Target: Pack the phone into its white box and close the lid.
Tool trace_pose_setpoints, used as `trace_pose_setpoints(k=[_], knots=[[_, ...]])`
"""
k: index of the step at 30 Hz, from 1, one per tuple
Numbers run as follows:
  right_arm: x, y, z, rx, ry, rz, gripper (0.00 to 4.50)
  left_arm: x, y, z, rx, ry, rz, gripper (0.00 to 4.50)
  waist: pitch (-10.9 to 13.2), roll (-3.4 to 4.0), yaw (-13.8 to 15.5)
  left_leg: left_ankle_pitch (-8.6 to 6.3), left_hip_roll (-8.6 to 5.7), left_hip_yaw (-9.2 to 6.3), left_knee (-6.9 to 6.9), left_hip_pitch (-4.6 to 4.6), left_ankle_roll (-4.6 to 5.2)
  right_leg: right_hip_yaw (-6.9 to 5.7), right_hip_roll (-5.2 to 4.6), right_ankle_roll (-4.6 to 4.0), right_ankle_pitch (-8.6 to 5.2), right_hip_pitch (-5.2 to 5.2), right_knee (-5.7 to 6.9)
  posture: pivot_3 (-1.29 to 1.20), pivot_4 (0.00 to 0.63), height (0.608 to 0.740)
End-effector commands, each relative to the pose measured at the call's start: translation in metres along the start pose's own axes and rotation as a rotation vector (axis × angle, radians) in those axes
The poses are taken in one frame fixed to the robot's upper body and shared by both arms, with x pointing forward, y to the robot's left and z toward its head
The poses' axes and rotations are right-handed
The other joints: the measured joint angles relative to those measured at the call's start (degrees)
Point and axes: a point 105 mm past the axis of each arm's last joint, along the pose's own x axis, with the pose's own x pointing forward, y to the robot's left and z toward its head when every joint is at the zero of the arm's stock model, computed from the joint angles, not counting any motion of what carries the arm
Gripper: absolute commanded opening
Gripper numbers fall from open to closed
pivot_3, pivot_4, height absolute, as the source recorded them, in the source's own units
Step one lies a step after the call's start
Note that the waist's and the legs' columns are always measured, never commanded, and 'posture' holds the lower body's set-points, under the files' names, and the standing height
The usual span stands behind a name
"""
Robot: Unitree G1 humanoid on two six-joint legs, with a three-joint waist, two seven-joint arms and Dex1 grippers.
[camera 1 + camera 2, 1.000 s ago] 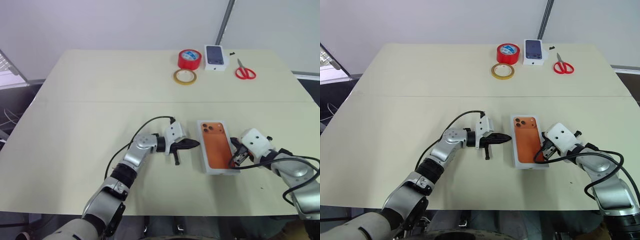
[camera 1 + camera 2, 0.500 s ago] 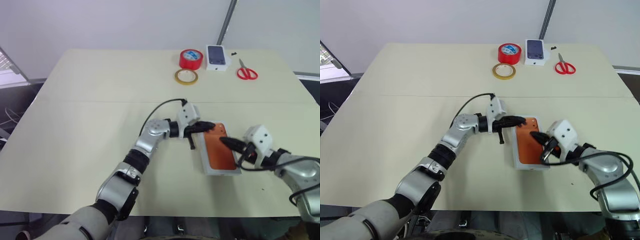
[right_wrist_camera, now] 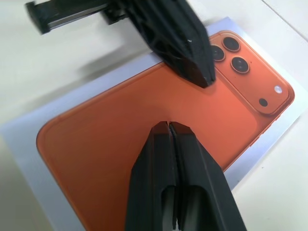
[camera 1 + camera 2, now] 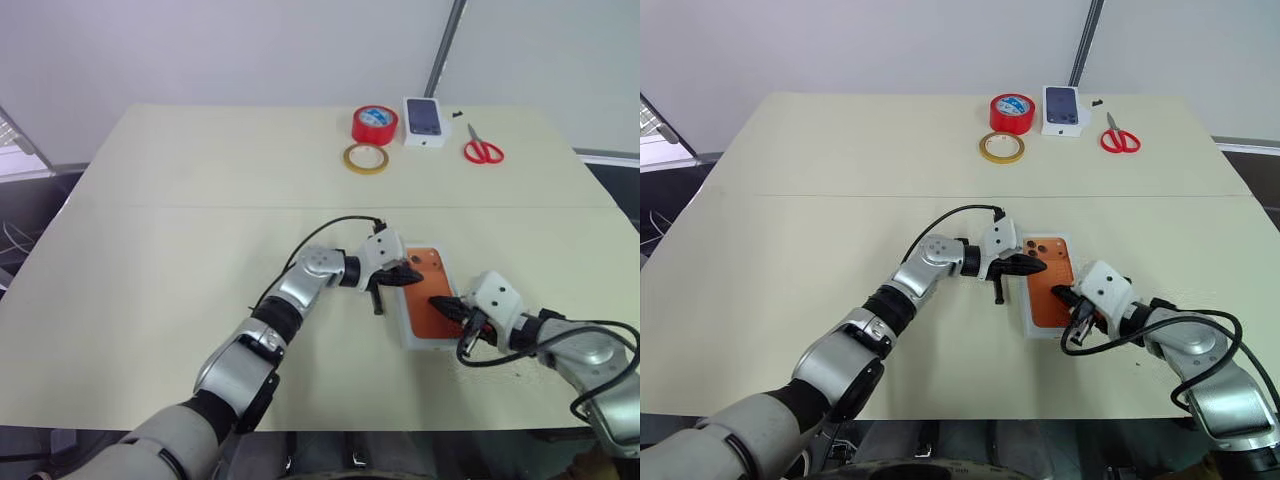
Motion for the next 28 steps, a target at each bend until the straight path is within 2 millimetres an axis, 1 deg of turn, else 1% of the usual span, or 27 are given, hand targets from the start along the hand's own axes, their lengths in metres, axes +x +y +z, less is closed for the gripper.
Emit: trace_pose_setpoints(k=[1, 2, 3, 4, 5, 6, 7, 8, 10, 11, 12, 14, 16, 18, 20, 21, 23, 26, 28], knots=[[-0.005, -0.011, 0.041, 0.039, -0.201, -0.013, 1.79, -0.028, 0.009, 0.043, 0.04, -0.195, 0.018, 1.32, 0.1, 0.15, -0.5, 0.0, 0.0, 0.0, 0.0, -0.07, -0.01, 0.01, -0.01, -0.01, 0.0, -0.1, 0.04, 0.0, 0.15, 0.74], [-0.006, -0.013, 0.048, 0.036, -0.229, -0.016, 2.32, -0.035, 0.01, 0.052, 0.063, -0.222, 0.027, 1.84, 0.1, 0.2, -0.6, 0.02, 0.01, 0.01, 0.0, -0.2, -0.03, 0.04, -0.02, -0.01, 0.01, -0.27, 0.1, 0.0, 0.15, 0.74], [-0.006, -0.015, 0.052, 0.042, -0.248, -0.025, 2.88, -0.042, 0.011, 0.055, 0.078, -0.223, 0.041, 2.37, 0.1, 0.21, -0.5, 0.04, 0.01, 0.01, 0.0, -0.27, -0.08, 0.04, -0.04, -0.01, 0.01, -0.36, 0.17, 0.0, 0.15, 0.74], [-0.006, -0.017, 0.053, 0.047, -0.254, -0.034, 3.29, -0.045, 0.011, 0.057, 0.086, -0.219, 0.047, 2.8, 0.2, 0.21, -0.5, 0.05, 0.0, 0.01, 0.0, -0.3, -0.09, 0.04, -0.05, -0.01, 0.01, -0.4, 0.18, 0.0, 0.15, 0.74], [-0.005, -0.018, 0.057, 0.055, -0.263, -0.03, 3.85, -0.052, 0.012, 0.058, 0.114, -0.219, 0.071, 3.32, 0.1, 0.23, -0.2, 0.06, 0.01, 0.0, 0.0, -0.29, -0.1, 0.03, -0.05, -0.01, 0.01, -0.4, 0.19, 0.0, 0.15, 0.74], [-0.003, -0.02, 0.062, 0.036, -0.269, -0.031, 4.29, -0.065, 0.017, 0.058, 0.116, -0.218, 0.114, 3.75, 0.1, 0.23, 0.0, 0.05, 0.0, 0.01, 0.0, -0.28, -0.1, 0.03, -0.07, -0.01, 0.01, -0.37, 0.18, 0.0, 0.15, 0.74], [-0.001, -0.022, 0.068, 0.015, -0.274, -0.029, 4.5, -0.078, 0.02, 0.056, 0.109, -0.203, 0.152, 4.27, 0.1, 0.25, 0.0, 0.05, -0.01, 0.01, 0.0, -0.29, -0.11, 0.03, -0.08, -0.01, 0.01, -0.37, 0.16, 0.0, 0.15, 0.74], [0.001, -0.023, 0.072, 0.001, -0.277, -0.028, 4.5, -0.087, 0.022, 0.054, 0.101, -0.19, 0.176, 4.27, 0.1, 0.25, -0.1, 0.05, -0.02, 0.02, -0.01, -0.29, -0.11, 0.04, -0.1, -0.01, 0.01, -0.38, 0.16, 0.0, 0.15, 0.74], [0.002, -0.025, 0.076, -0.051, -0.285, -0.029, 4.5, -0.106, 0.023, 0.04, 0.107, -0.123, 0.227, 4.27, 0.1, 0.26, -0.1, 0.05, -0.02, 0.03, -0.03, -0.27, -0.11, 0.05, -0.1, -0.01, 0.01, -0.4, 0.17, 0.0, 0.15, 0.74], [0.002, -0.027, 0.073, -0.072, -0.271, -0.032, 4.5, -0.117, 0.023, 0.034, 0.101, -0.104, 0.25, 4.27, 0.1, 0.26, 0.0, 0.05, -0.02, 0.01, -0.04, -0.26, -0.11, 0.04, -0.1, -0.01, 0.01, -0.39, 0.19, 0.0, 0.15, 0.74], [0.003, -0.028, 0.071, -0.085, -0.26, -0.034, 4.5, -0.125, 0.023, 0.03, 0.095, -0.093, 0.265, 4.27, 0.1, 0.27, 0.0, 0.05, -0.02, 0.02, -0.05, -0.26, -0.11, 0.04, -0.1, -0.01, 0.0, -0.41, 0.19, 0.0, 0.15, 0.74], [0.0, -0.028, 0.054, -0.071, -0.226, -0.013, 4.5, -0.151, 0.023, 0.015, 0.069, -0.048, 0.324, 4.27, 0.1, 0.26, 0.3, 0.05, -0.02, 0.02, -0.04, -0.27, -0.11, 0.04, -0.1, -0.01, 0.0, -0.4, 0.17, 0.0, 0.15, 0.74], [-0.004, -0.03, 0.044, -0.069, -0.209, -0.013, 4.5, -0.166, 0.022, 0.006, 0.047, -0.01, 0.364, 4.27, 0.1, 0.26, 0.5, 0.05, -0.02, 0.01, -0.04, -0.3, -0.1, 0.04, -0.13, -0.01, 0.0, -0.39, 0.13, 0.0, 0.15, 0.74], [-0.016, -0.025, 0.035, -0.049, -0.199, 0.02, 4.5, -0.185, 0.017, 0.001, 0.068, 0.022, 0.394, 4.27, 0.1, 0.28, 0.5, 0.04, -0.04, 0.01, -0.04, -0.39, -0.1, 0.04, -0.17, -0.01, 0.0, -0.43, 0.07, 0.0, 0.15, 0.74], [-0.029, -0.027, 0.028, -0.041, -0.191, 0.027, 4.5, -0.203, 0.013, -0.005, 0.067, 0.059, 0.444, 4.27, 0.1, 0.29, 0.4, 0.04, -0.05, 0.02, -0.04, -0.42, -0.09, 0.04, -0.21, -0.01, 0.0, -0.43, 0.03, 0.0, 0.15, 0.74], [-0.036, -0.029, 0.024, -0.041, -0.18, 0.028, 4.5, -0.209, 0.011, -0.006, 0.059, 0.066, 0.461, 4.27, 0.1, 0.29, 0.4, 0.03, -0.04, 0.02, -0.03, -0.42, -0.08, 0.04, -0.21, -0.01, 0.01, -0.42, 0.0, 0.0, 0.15, 0.74], [-0.044, -0.031, 0.018, -0.037, -0.159, 0.033, 4.5, -0.215, 0.006, -0.006, 0.055, 0.067, 0.477, 4.27, 0.2, 0.31, 0.3, 0.03, -0.04, 0.02, -0.03, -0.39, -0.08, 0.04, -0.22, -0.02, 0.01, -0.4, 0.0, 0.0, 0.15, 0.74], [-0.061, -0.04, 0.003, -0.041, -0.103, 0.034, 4.5, -0.235, -0.005, -0.011, 0.053, 0.083, 0.51, 4.27, 0.2, 0.37, 0.1, 0.03, -0.03, 0.02, -0.1, -0.2, -0.09, 0.04, -0.22, -0.04, 0.0, -0.25, -0.01, 0.0, 0.15, 0.74], [-0.067, -0.046, 0.001, -0.056, -0.087, 0.031, 4.5, -0.245, -0.011, -0.016, 0.056, 0.113, 0.522, 4.27, 0.2, 0.38, 0.0, 0.02, -0.02, 0.02, -0.2, -0.16, -0.09, 0.05, -0.22, -0.04, -0.01, -0.22, -0.08, 0.0, 0.15, 0.74]])
